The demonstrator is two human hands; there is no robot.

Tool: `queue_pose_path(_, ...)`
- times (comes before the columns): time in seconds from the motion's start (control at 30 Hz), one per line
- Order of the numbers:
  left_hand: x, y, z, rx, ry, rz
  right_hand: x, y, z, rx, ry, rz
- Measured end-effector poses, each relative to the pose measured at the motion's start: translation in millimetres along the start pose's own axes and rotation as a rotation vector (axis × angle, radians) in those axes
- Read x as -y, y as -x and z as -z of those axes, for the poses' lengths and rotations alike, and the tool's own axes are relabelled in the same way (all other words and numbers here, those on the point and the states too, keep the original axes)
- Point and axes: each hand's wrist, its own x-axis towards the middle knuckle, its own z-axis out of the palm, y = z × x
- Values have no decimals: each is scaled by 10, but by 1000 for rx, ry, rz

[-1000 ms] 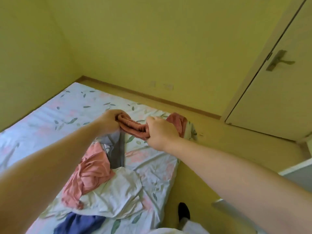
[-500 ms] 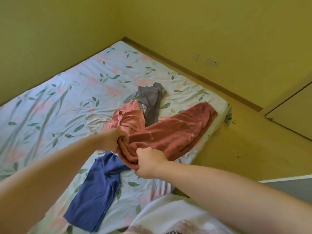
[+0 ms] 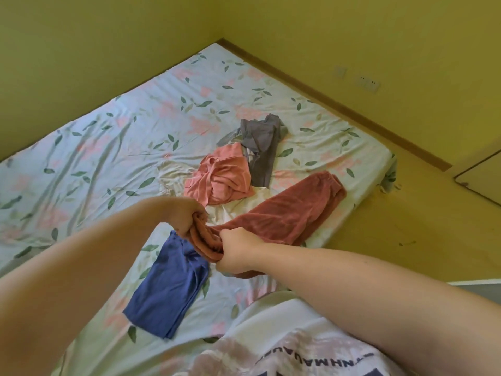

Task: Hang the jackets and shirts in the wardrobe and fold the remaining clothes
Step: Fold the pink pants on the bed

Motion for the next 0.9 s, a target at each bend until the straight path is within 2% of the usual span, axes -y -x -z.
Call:
queue_pose_path(0.13, -364, -325, 214, 58, 111, -73, -477, -3, 149, -44, -134, -81)
queue_pose_path(0.2, -646, -518, 358, 76, 56, -142, -781, -18, 245, -72, -233, -146)
queue_pose_path(0.27, -947, -736, 502, 69, 27, -182, -1135, -48, 371, -101, -318, -215)
queue_pose_path(0.43, -1745, -1398, 815, 6, 141, -221, -2103, -137, 777, -186, -499, -355)
queue_pose_path(0.57, -2402, -2099, 1056, -33, 232, -187, -2960, -322, 1078, -286, -664, -414)
queue_pose_path(0.67, -2824, -2733, 1173, -24, 289, -136, -3605, -569, 1263, -244, -746, -429)
queue_pose_path(0.8, -3268, -3613, 1174, 24, 183, -60, -4444, -1049, 1385, -166, -723, -477)
queue_pose_path(0.9, -3484, -4281, 1165, 48, 136, -11, -5018, -1468, 1432, -174, -709, -488)
